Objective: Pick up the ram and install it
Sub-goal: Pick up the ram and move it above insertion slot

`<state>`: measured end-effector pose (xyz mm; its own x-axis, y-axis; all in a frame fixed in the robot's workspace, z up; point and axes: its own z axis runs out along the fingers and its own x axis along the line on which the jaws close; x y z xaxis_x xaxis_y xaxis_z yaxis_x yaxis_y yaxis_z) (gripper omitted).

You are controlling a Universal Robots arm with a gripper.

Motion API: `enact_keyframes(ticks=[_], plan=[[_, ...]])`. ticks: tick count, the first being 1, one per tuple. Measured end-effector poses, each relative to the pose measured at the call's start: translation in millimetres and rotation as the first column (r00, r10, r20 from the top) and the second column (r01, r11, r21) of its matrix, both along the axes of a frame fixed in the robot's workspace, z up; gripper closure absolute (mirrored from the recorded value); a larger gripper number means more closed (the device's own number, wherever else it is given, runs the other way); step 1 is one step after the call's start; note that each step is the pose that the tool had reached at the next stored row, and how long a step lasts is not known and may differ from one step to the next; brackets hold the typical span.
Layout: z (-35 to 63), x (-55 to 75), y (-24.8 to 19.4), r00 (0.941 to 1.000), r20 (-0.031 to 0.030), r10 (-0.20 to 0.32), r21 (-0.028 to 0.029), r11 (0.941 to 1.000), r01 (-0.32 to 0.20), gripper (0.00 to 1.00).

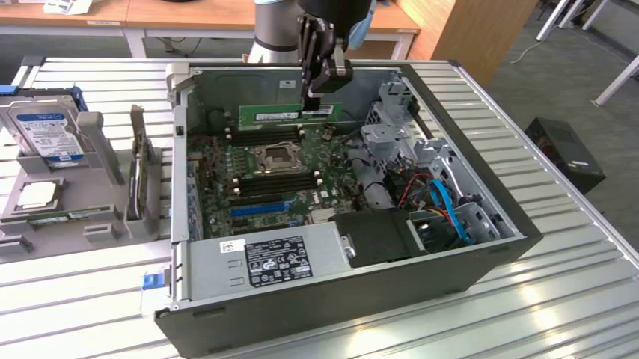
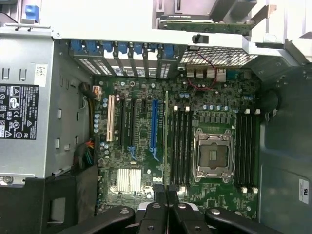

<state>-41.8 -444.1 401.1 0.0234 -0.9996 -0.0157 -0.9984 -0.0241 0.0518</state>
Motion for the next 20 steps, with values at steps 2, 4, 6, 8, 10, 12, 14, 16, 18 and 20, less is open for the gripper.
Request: enact_keyframes(ticks=[2,4,6,8,10,12,14,16,18,20], plan=[[0.0,0.0,2.9,1.0000,-0.0001,0.000,-0.0001,1.0000,0.000,0.88],[-0.1,0.0,5.8,1.0000,0.0000,0.000,0.0000,1.0000,0.000,0.88],[-0.1,0.0,8.7,1.0000,0.0000,0.000,0.0000,1.0000,0.000,0.88],[-0.2,0.0,11.7,1.0000,0.0000,0.000,0.0000,1.0000,0.000,0.88],[-0.1,0.0,15.0,1.0000,0.0000,0.000,0.0000,1.0000,0.000,0.88],[-0.1,0.0,18.3,1.0000,0.0000,0.000,-0.0001,1.0000,0.000,0.88],[-0.2,0.0,21.2,1.0000,0.0000,0.000,0.0000,1.0000,0.000,0.88],[-0.2,0.0,23.8,1.0000,0.0000,0.000,0.0001,1.0000,0.000,0.88],[-0.2,0.0,26.2,1.0000,0.0000,0.000,0.0000,1.0000,0.000,0.88],[-0.2,0.0,28.6,1.0000,0.0000,0.000,0.0000,1.0000,0.000,0.88]])
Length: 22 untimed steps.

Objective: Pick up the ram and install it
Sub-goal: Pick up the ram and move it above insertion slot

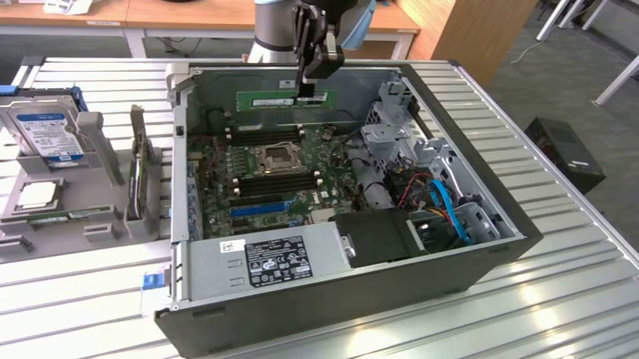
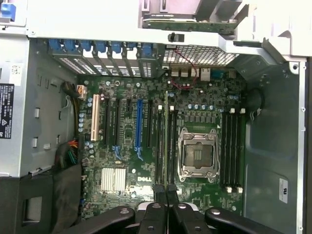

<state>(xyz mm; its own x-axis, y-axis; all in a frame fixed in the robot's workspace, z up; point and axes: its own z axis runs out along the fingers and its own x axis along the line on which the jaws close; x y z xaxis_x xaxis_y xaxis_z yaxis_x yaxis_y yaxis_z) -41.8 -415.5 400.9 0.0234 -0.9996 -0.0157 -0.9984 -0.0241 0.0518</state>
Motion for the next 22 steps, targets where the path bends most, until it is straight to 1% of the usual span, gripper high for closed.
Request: enact_keyframes(ticks=[5,13,22], plan=[[0.0,0.0,4.0,1.0000,0.0000,0.000,0.0000,1.0000,0.000,0.88],[-0.3,0.0,4.2,1.0000,0.0001,0.000,0.0003,1.0000,0.000,0.88],[-9.5,0.0,4.2,1.0000,0.0018,0.000,0.0014,1.0000,0.000,0.88]])
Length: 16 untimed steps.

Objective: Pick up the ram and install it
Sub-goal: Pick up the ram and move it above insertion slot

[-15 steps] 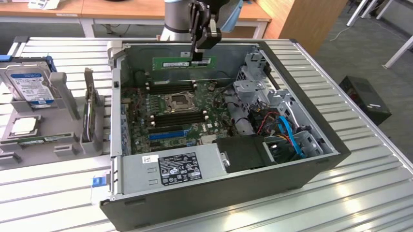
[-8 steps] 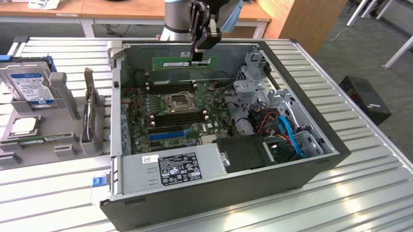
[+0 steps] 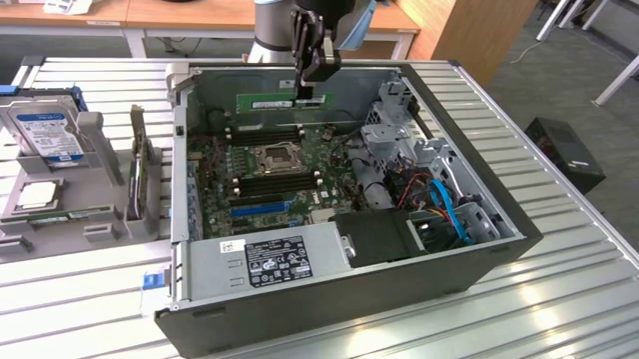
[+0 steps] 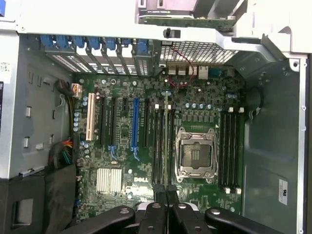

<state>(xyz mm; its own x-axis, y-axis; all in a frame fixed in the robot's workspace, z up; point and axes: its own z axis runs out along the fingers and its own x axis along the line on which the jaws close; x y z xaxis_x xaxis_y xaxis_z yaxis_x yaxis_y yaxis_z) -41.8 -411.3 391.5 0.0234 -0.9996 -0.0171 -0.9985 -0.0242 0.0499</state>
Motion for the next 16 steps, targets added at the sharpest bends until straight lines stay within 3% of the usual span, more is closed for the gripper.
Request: enact_keyframes(ticks=[16], plan=[[-18.8,0.0,0.0,1.0000,0.0026,0.000,0.0000,1.0000,0.000,0.88]])
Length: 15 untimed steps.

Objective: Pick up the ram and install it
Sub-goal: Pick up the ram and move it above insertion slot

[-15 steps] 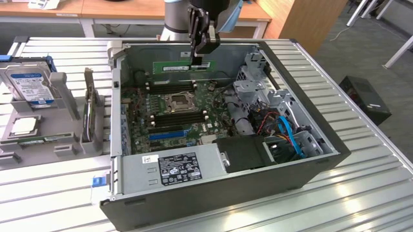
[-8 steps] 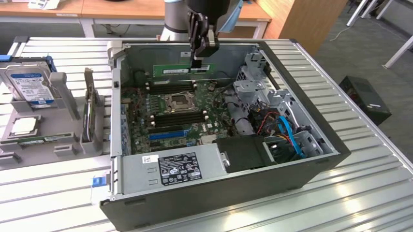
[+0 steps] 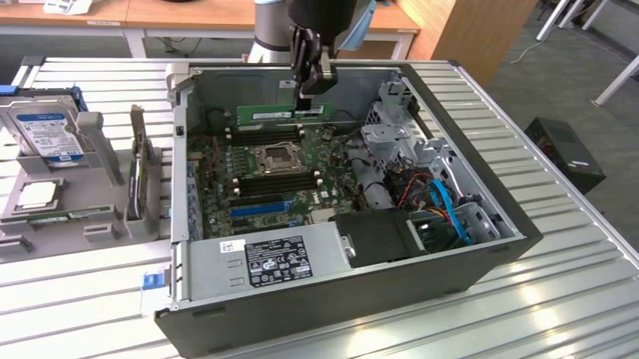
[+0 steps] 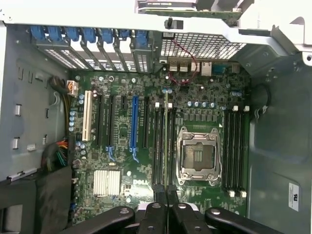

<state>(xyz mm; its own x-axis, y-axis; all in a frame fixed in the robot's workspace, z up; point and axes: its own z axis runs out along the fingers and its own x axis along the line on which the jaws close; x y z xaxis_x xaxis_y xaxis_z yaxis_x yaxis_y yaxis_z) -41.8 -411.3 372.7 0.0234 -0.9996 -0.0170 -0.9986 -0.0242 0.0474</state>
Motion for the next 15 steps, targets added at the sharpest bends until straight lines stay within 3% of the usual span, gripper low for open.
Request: enact_keyframes(ticks=[15], plan=[[-13.1,0.0,0.0,1.0000,0.0026,0.000,-0.0001,1.0000,0.000,0.88]])
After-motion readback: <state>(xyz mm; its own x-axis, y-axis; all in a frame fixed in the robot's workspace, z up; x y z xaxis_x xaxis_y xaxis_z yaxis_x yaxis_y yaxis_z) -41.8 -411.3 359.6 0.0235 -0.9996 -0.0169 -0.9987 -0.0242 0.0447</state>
